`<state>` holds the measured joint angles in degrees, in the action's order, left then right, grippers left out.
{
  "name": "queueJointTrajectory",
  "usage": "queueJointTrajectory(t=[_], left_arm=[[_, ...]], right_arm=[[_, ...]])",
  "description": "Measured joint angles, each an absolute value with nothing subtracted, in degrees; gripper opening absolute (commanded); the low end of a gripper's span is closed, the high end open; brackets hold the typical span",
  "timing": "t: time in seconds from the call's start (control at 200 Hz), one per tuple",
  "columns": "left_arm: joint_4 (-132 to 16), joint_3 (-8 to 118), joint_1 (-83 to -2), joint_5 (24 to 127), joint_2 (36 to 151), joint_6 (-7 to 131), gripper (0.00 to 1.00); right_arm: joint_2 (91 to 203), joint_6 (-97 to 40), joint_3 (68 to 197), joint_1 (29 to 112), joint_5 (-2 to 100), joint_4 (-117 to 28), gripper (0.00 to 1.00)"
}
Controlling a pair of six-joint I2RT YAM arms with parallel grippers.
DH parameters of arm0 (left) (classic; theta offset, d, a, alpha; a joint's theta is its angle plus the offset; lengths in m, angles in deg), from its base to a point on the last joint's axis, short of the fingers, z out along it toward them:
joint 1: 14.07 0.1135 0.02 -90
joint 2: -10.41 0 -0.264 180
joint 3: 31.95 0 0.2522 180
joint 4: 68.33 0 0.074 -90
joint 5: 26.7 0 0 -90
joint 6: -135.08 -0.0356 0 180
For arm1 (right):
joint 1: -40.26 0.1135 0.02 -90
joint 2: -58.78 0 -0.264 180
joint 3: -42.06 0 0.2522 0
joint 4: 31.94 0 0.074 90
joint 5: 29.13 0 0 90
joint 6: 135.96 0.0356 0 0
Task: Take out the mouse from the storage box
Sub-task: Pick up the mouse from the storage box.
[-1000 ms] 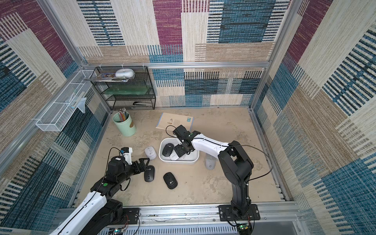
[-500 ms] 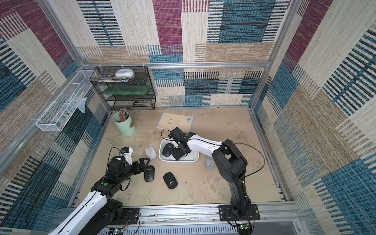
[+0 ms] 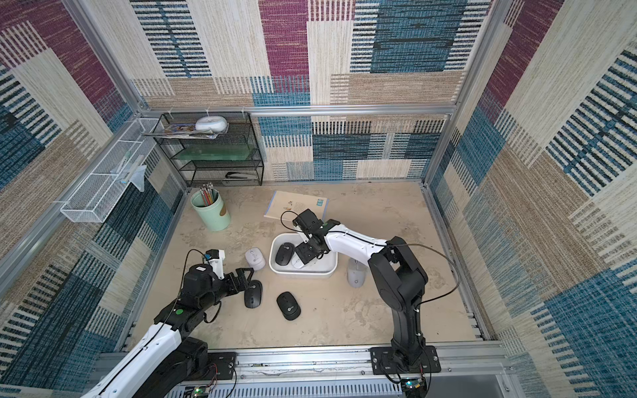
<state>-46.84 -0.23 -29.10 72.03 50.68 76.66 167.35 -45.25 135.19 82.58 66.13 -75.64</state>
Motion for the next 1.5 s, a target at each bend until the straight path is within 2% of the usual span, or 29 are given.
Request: queueJointTrajectory(t=[0.396,0.641,1.247,1.503], left_arm=[[-46.8,-0.2,-29.1,72.1,50.7,76.7,0.95],[-46.8,-0.2,-29.1,72.1,50.5,76.7,0.95],[-46.9,-0.2,-29.1,72.1,51.4,76.6,0.96],[-47.0,-0.1,-29.1,72.1,51.4,76.6,0.96]], right_arm=[[160.7,-68.3,124.3,82.7,61.7,-65.8,0.84],[167.2,-79.2,131.6,81.1,58.0,-66.3,0.82],[172.8,-85.9,133.7,81.0,52.7,-69.0,0.82],[172.3,-85.9,131.1,80.9,53.1,-66.2,0.76]])
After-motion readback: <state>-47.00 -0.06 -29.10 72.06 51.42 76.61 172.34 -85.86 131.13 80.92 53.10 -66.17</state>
